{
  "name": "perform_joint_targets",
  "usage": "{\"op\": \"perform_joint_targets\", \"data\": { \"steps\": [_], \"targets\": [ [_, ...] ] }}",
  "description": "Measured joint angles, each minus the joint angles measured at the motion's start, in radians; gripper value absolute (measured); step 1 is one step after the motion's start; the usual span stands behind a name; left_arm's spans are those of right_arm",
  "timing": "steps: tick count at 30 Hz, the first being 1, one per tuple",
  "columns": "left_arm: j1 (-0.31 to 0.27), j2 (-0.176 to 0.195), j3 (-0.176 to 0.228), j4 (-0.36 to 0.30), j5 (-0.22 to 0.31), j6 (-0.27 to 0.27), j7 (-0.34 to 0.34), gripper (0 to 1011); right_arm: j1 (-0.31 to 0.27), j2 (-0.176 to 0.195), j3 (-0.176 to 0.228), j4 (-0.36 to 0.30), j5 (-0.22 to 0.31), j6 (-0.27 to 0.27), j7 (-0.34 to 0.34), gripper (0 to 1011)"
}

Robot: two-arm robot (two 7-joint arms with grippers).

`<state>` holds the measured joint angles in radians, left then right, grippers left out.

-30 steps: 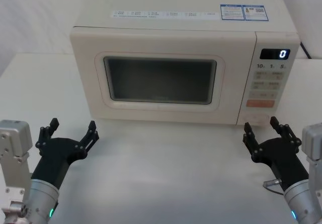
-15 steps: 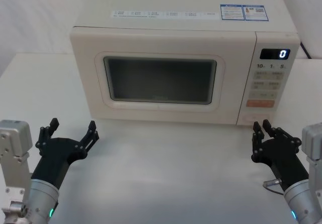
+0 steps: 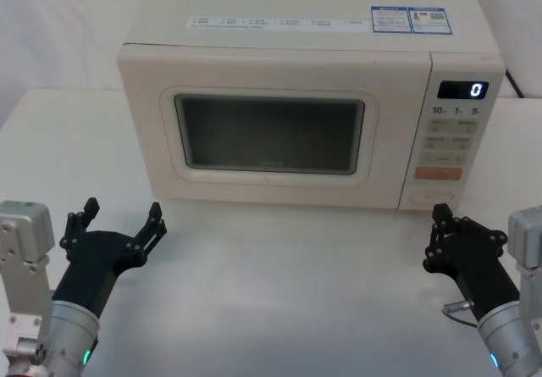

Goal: Press the button to open the microwave door with one hand; close the microwave door with the other hand.

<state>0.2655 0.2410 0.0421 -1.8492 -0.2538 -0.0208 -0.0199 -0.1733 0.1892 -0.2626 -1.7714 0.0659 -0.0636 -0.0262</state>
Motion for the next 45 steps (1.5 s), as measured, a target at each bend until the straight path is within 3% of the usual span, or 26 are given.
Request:
{"op": "perform_joint_targets", "data": {
  "steps": [31, 45],
  "targets": [
    [0.0, 0.0, 0.0, 0.0, 0.0, 0.0, 0.0, 1001, 0.0, 0.0, 0.0, 0.0, 0.0, 0.0, 0.0, 0],
    [0.0, 0.0, 0.0, 0.0, 0.0, 0.0, 0.0, 1001, 0.007, -0.04, 0.046, 0.034, -0.006, 0.014, 0.034, 0]
  ]
}}
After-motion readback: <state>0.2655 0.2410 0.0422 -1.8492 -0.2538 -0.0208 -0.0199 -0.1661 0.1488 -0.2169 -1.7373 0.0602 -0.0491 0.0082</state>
